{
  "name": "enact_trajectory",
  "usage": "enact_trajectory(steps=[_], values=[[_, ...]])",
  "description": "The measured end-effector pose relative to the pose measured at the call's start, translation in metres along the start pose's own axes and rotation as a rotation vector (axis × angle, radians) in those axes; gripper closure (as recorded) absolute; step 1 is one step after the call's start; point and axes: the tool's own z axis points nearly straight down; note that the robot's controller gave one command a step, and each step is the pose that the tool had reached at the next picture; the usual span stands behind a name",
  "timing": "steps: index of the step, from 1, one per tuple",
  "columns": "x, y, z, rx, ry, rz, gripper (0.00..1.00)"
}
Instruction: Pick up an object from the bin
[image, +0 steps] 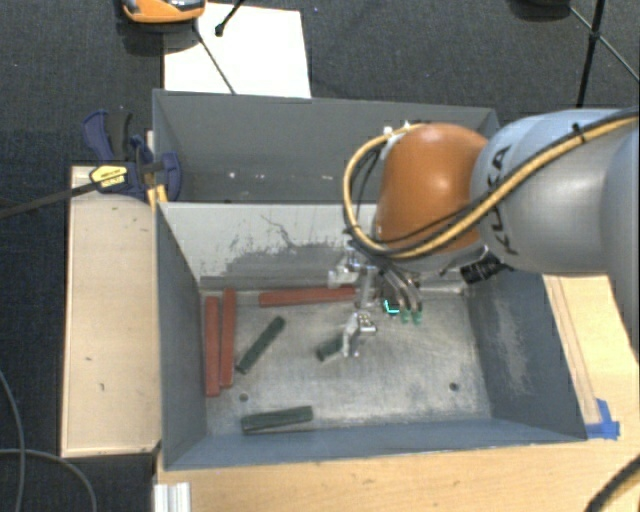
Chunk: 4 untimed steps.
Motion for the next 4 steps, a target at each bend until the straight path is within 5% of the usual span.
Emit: enact_trajectory(steps=[1, 2, 3, 4], values=[[-0.002, 0.000, -0.004, -0.001, -0.008, 0.002, 0.00], [0.008, -0.024, 0.086, -0.001, -0.018, -0.030, 1.00], [0.008, -0.024, 0.086, -0.001, -0.018, -0.028, 1.00], [0.011, -0.031, -0.073, 0.001, -0.010, -0.066, 1.00]])
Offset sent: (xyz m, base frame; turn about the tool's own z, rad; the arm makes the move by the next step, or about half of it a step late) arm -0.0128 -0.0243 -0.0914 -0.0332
